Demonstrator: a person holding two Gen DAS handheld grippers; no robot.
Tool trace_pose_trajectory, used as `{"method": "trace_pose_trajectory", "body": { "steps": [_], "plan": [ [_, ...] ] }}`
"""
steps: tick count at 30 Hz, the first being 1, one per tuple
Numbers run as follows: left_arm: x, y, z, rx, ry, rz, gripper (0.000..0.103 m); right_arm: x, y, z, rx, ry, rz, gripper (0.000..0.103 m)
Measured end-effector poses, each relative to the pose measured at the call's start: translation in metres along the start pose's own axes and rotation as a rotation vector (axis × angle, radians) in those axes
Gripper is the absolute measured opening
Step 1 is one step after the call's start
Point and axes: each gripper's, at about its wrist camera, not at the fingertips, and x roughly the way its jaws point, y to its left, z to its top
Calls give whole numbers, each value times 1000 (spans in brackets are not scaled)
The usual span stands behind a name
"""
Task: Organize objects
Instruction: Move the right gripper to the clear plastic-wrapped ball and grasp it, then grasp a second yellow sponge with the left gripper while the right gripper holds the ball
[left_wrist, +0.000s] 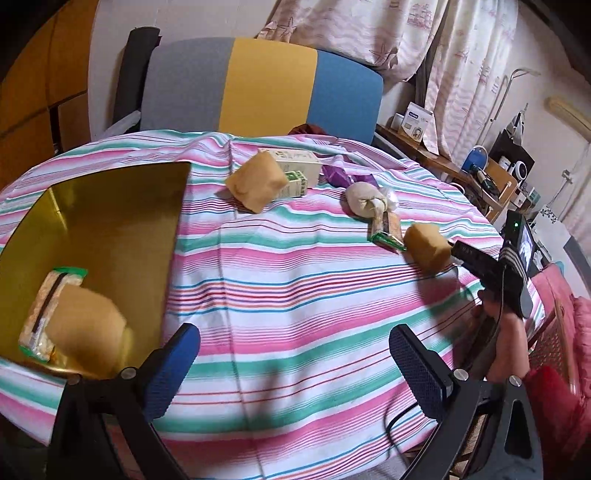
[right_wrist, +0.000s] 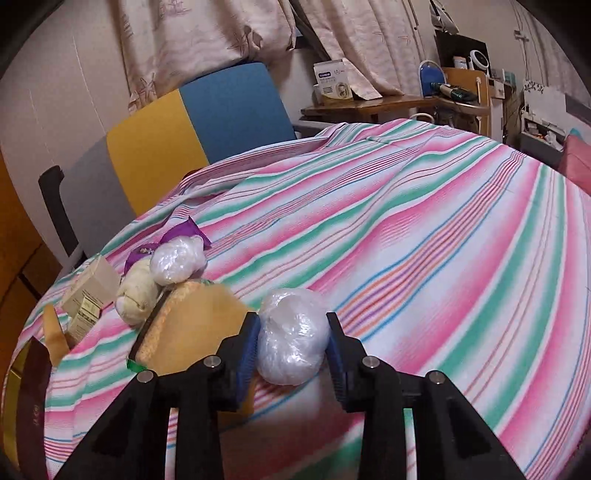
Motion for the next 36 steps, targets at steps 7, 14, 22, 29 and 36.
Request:
{"method": "trace_pose_trajectory", "body": {
  "steps": [7,14,22,29,36],
  "plan": [
    [12,-17,7,0,24,-29,103,-9,23,-7,-139,-5,141,35],
    [29,-41,26,34,2,-35,103,-28,-2,-11,3,-129,-36,35],
    [83,-79,51,-8,69,-164,103,-22,-19,-12,103,-118,-70,35],
    [129,-119,64,21,118,-221,103,-28,-31,-18,183,-161,-106,35],
    [151,-158,76,148,45,-269,103,-22,-48,-19,254,-140,-101,35]
  ]
}}
